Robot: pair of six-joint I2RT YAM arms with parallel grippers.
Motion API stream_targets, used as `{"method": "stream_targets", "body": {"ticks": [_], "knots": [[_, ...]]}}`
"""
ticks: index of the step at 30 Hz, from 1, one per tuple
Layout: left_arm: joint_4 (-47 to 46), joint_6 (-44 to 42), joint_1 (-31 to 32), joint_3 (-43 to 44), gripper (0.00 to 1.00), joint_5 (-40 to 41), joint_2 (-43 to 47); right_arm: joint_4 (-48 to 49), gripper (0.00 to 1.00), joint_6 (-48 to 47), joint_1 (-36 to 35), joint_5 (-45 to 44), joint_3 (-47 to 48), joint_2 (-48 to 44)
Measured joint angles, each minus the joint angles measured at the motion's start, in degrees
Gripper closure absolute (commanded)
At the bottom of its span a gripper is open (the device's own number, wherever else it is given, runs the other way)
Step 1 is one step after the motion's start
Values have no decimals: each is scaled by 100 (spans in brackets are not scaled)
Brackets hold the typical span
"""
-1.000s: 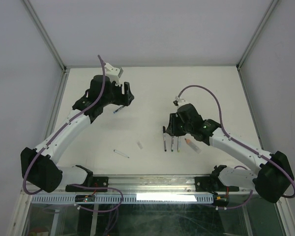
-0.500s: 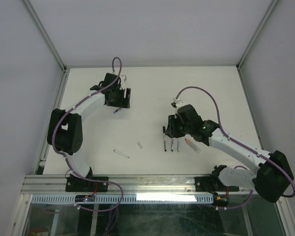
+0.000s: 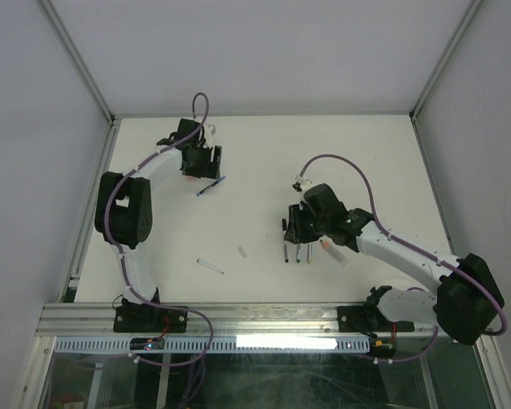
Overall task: Insert the pens into the pen caps
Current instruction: Move the pen to the center of the board.
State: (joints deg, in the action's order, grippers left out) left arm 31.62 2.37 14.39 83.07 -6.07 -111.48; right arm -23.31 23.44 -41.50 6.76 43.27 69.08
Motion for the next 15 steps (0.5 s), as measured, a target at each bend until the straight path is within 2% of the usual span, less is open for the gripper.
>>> {"method": "stream_targets", "body": {"ticks": [15], "knots": [[245,-332,2,221,45,2,-533,-2,66,11,0,7,-55,-2]]}}
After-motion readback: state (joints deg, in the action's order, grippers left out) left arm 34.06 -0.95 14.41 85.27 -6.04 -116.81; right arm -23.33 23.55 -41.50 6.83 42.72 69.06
